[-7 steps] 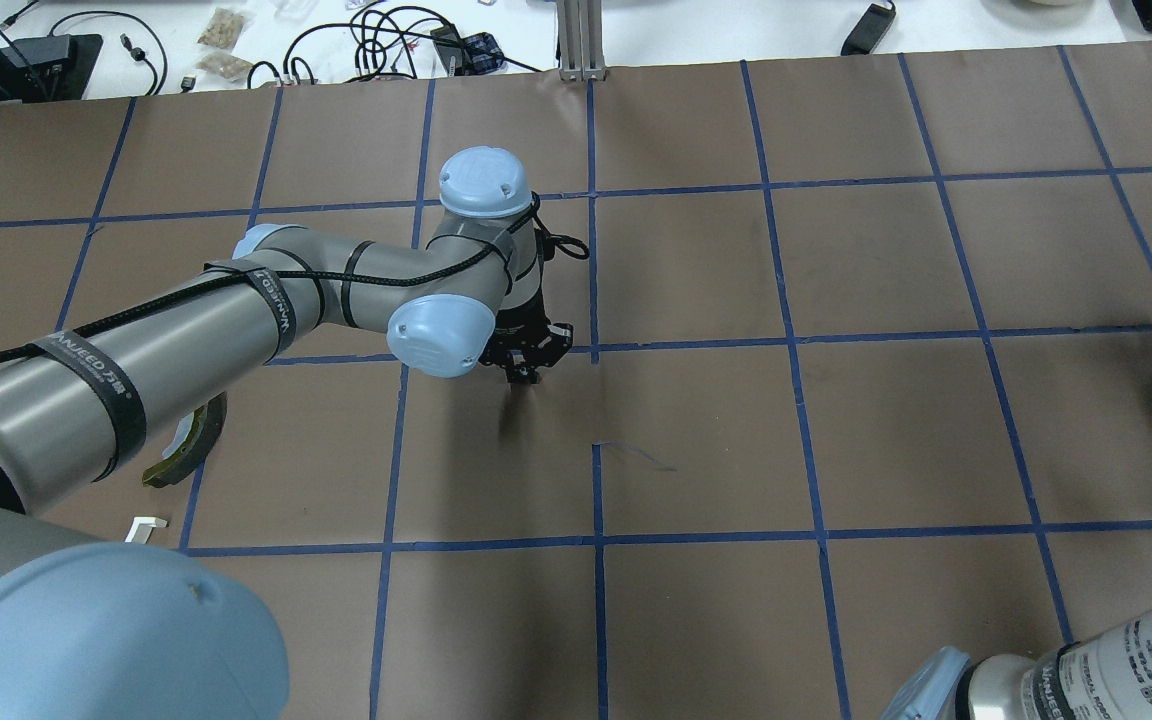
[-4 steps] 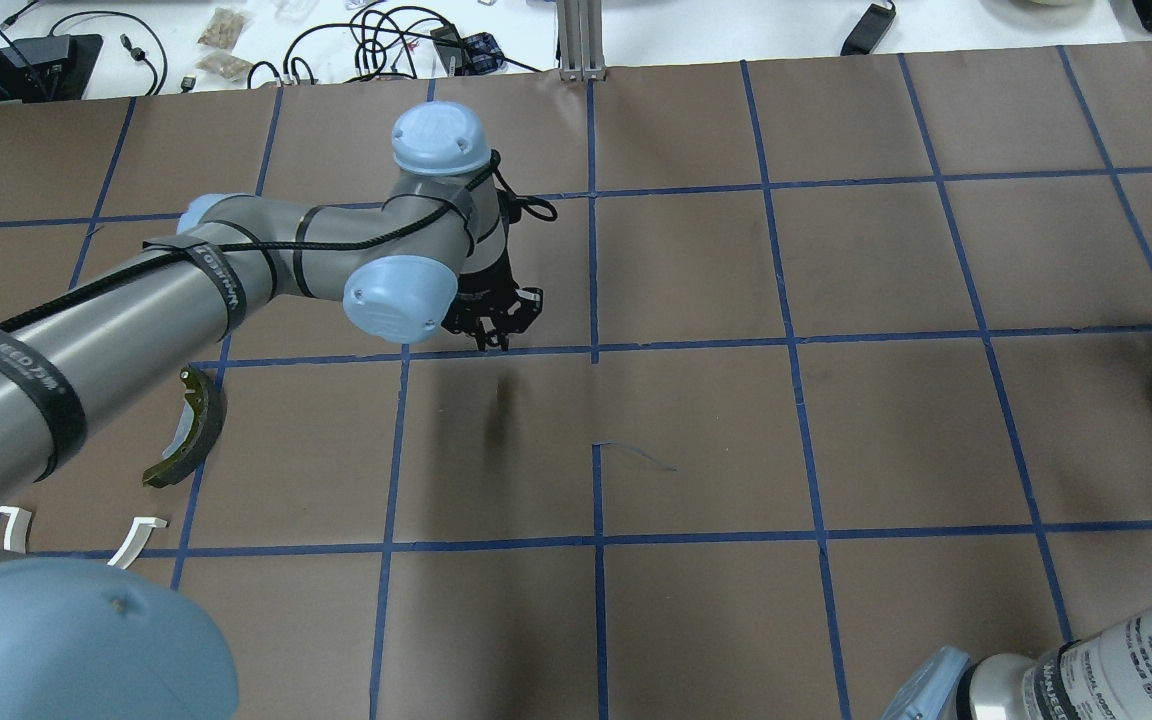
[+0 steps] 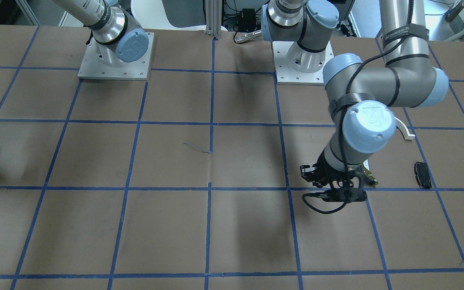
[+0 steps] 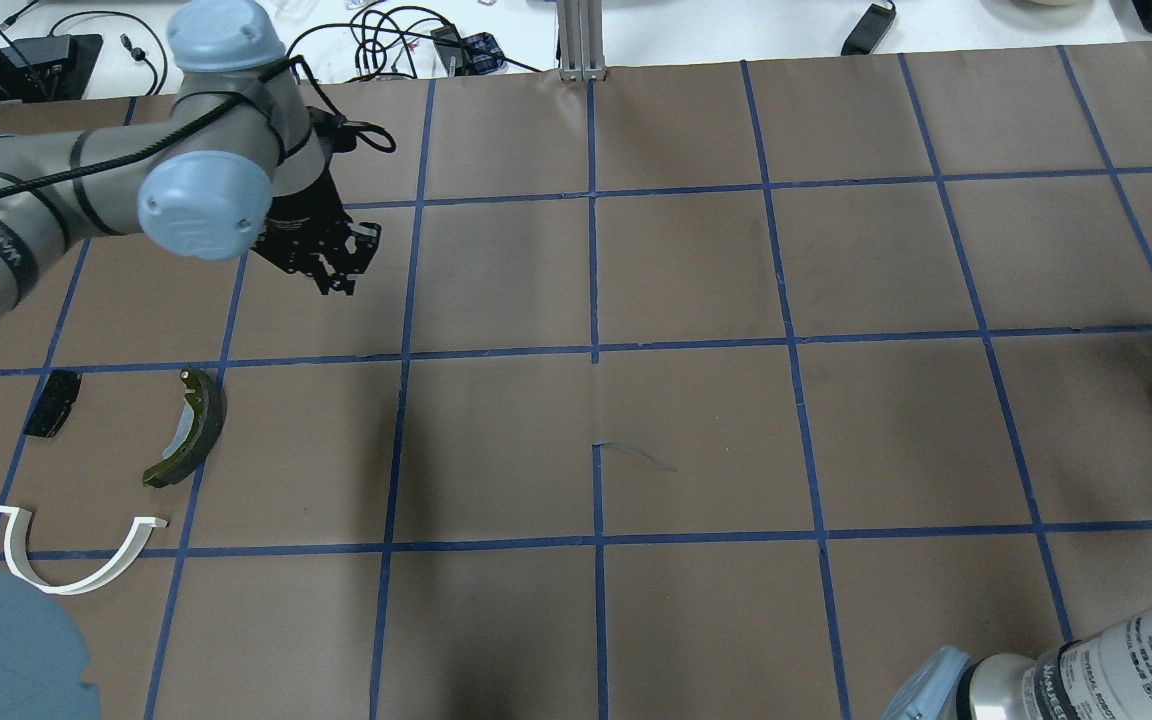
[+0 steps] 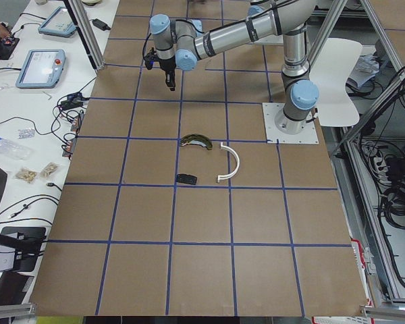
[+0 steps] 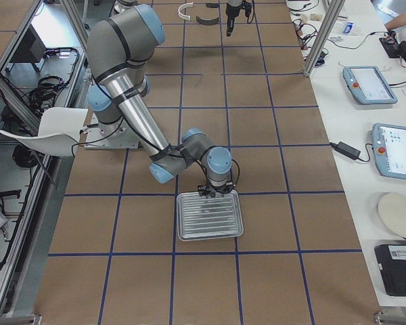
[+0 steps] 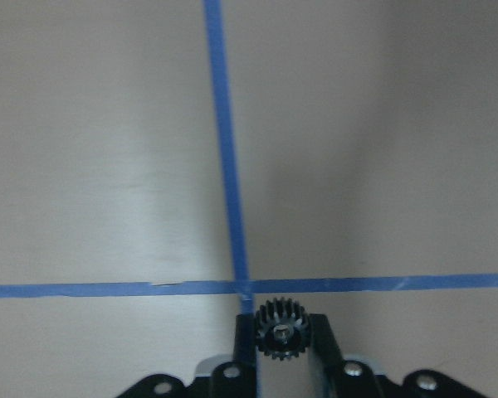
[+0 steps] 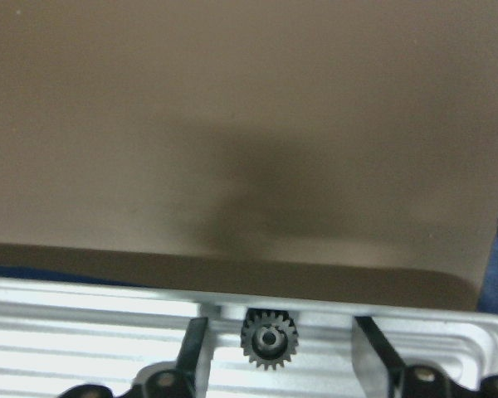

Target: Place bearing gear from tray to pile

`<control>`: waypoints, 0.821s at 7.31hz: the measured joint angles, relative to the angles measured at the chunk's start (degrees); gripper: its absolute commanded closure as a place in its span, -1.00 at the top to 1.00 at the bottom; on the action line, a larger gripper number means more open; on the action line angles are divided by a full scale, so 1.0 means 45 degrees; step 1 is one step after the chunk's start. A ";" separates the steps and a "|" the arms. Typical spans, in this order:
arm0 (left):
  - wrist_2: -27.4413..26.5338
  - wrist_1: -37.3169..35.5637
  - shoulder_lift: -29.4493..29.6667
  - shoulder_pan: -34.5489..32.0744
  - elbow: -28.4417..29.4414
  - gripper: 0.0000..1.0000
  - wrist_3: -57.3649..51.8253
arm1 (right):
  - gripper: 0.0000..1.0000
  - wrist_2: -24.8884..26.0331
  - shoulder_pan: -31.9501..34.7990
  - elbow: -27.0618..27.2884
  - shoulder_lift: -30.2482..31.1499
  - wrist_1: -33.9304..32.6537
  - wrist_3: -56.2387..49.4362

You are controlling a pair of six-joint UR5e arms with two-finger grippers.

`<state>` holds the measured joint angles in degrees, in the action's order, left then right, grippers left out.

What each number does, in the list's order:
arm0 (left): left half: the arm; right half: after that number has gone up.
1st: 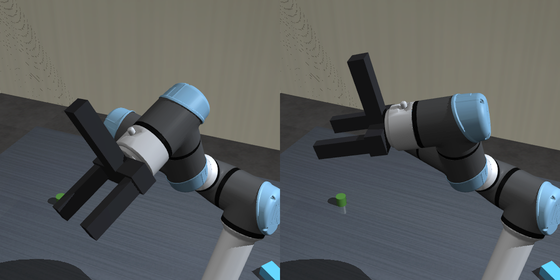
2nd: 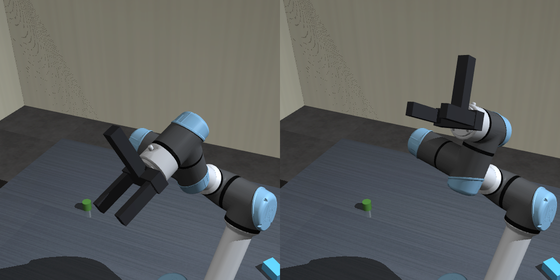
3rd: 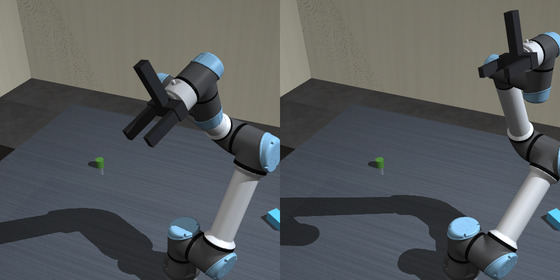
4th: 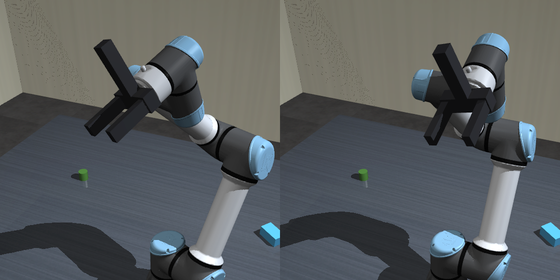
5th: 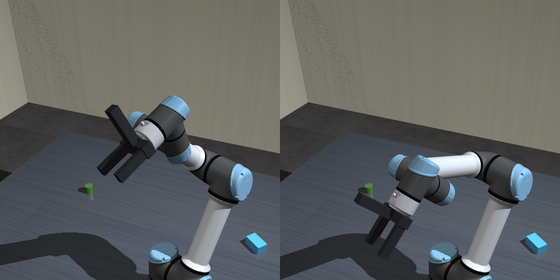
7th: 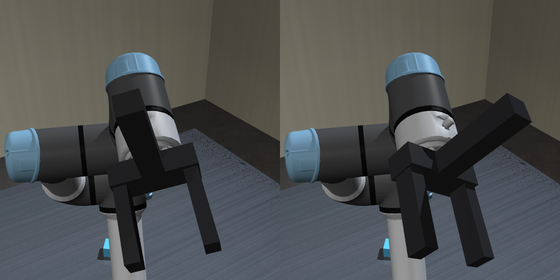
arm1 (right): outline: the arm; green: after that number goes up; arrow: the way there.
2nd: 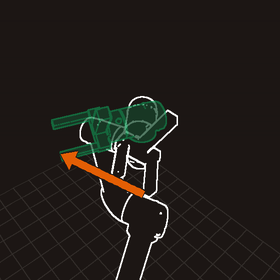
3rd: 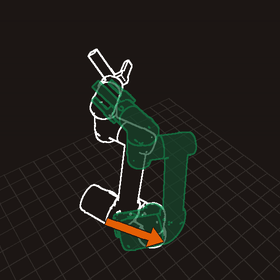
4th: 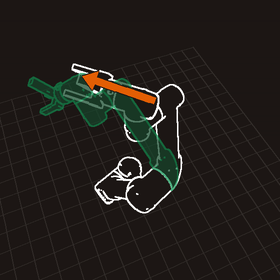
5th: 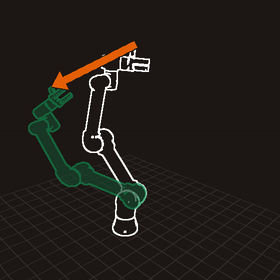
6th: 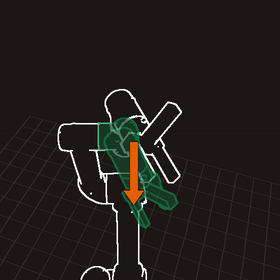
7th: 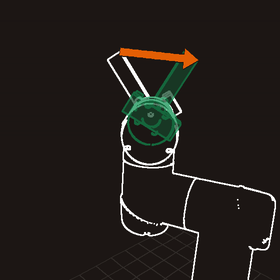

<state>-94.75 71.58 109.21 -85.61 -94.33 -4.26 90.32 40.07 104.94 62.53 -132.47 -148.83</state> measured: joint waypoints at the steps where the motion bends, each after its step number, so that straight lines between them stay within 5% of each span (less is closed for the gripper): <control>1: -0.0052 0.0404 -0.0239 0.1009 -0.0048 -1.00 -0.0863 | -1.00 0.0046 -0.0001 -0.0005 0.0034 0.0026 0.0166; 6: -0.1325 -0.0210 -0.0770 0.5370 -0.2004 -1.00 -0.4307 | -1.00 0.0175 0.0100 -0.0009 0.1294 0.0211 0.3002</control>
<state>-100.71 70.63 105.74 -61.45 -103.35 -23.64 91.10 40.52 104.90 68.35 -131.52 -135.32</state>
